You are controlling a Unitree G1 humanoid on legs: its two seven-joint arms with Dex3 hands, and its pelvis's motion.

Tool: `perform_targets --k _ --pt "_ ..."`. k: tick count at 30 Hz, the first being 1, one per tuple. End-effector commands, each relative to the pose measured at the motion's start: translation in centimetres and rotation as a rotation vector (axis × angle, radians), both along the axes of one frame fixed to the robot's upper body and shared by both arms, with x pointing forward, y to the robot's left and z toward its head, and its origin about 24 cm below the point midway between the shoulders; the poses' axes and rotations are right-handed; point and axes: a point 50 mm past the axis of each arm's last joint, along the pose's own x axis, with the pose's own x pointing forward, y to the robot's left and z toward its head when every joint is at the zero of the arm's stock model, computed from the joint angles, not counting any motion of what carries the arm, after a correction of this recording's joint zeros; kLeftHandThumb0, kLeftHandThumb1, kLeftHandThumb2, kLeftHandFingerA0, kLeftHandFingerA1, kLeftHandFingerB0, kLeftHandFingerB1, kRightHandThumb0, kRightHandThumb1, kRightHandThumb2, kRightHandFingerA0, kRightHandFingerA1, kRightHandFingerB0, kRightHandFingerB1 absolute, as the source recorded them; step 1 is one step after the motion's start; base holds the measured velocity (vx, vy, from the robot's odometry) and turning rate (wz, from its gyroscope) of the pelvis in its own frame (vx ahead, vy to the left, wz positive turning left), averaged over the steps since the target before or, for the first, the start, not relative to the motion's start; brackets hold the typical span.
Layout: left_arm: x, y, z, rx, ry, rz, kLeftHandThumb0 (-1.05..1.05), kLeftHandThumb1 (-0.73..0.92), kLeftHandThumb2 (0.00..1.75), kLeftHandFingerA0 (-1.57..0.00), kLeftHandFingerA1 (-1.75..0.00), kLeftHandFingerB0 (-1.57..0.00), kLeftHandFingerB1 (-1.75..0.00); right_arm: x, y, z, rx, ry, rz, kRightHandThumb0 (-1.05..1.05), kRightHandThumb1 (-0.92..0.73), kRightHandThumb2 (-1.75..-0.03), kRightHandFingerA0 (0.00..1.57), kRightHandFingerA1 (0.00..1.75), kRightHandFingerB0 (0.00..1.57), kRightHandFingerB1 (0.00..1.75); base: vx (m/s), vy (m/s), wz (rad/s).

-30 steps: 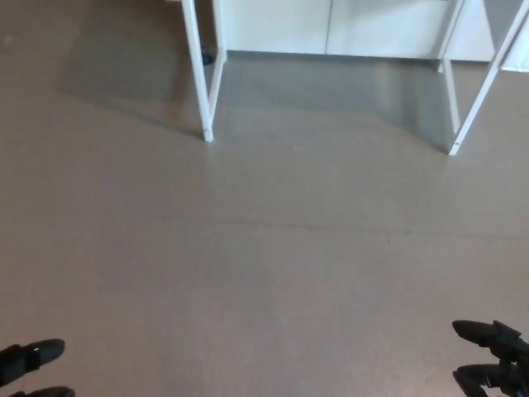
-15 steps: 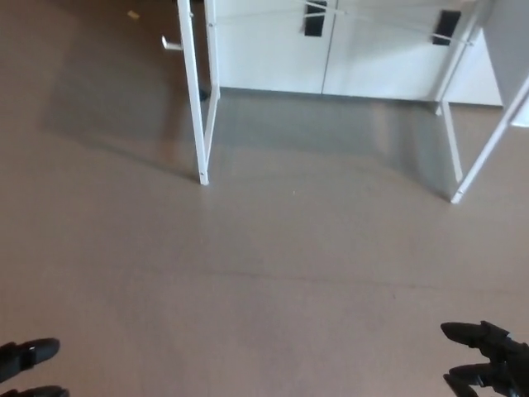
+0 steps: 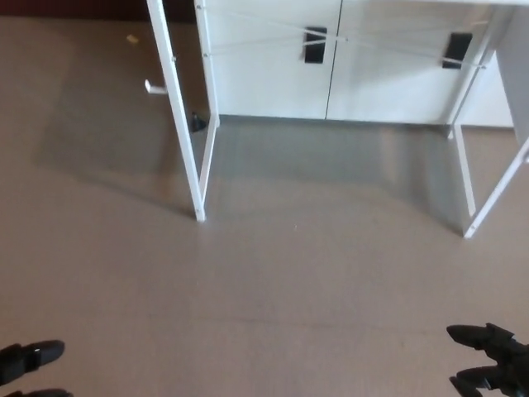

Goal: The robot walk towards a table in front and then clicks the light switch button using the right hand's index finger

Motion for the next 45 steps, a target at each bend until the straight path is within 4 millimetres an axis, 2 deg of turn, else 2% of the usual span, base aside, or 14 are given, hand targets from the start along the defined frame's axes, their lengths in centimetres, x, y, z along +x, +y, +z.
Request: perform_targets --k 1,9,25,37,45 --pt "0.0 0.4 0.2 0.054 0.001 -0.036 -0.24 0.50 0.55 -0.66 -0.46 -0.56 -0.40 0.1 -0.1 0.0 -0.025 0.000 0.004 -0.35 -0.70 -0.60 0.64 0.59 0.41 0.44 0.55 0.213 -0.30" --pt "-1.2 -1.4 -0.5 0.071 0.047 -0.130 -0.26 0.48 0.55 -0.66 -0.45 -0.58 -0.40 -0.7 -0.2 -0.5 -0.018 0.027 0.000 -0.36 -0.70 -0.60 0.63 0.60 0.41 0.43 0.37 0.097 0.05" --pt "-1.7 -1.6 -0.9 0.107 0.054 -0.160 -0.28 0.49 0.54 -0.64 -0.44 -0.56 -0.39 -0.8 -0.1 -0.5 -0.035 0.044 0.023 -0.35 -0.71 -0.61 0.62 0.57 0.41 0.43 0.34 -0.182 0.19" --pt "-2.2 -2.1 -1.1 0.151 0.063 -0.205 -0.31 0.47 0.55 -0.65 -0.44 -0.57 -0.39 -1.0 0.0 -0.7 -0.044 0.056 0.039 -0.34 -0.70 -0.60 0.63 0.58 0.42 0.43 0.26 0.070 -0.07" --pt "-2.4 -2.9 -1.3 0.171 0.076 -0.244 -0.29 0.47 0.54 -0.66 -0.43 -0.57 -0.38 -1.0 -0.1 -0.8 -0.064 0.069 0.052 -0.33 -0.70 -0.60 0.63 0.56 0.42 0.43 0.10 -0.122 0.11"
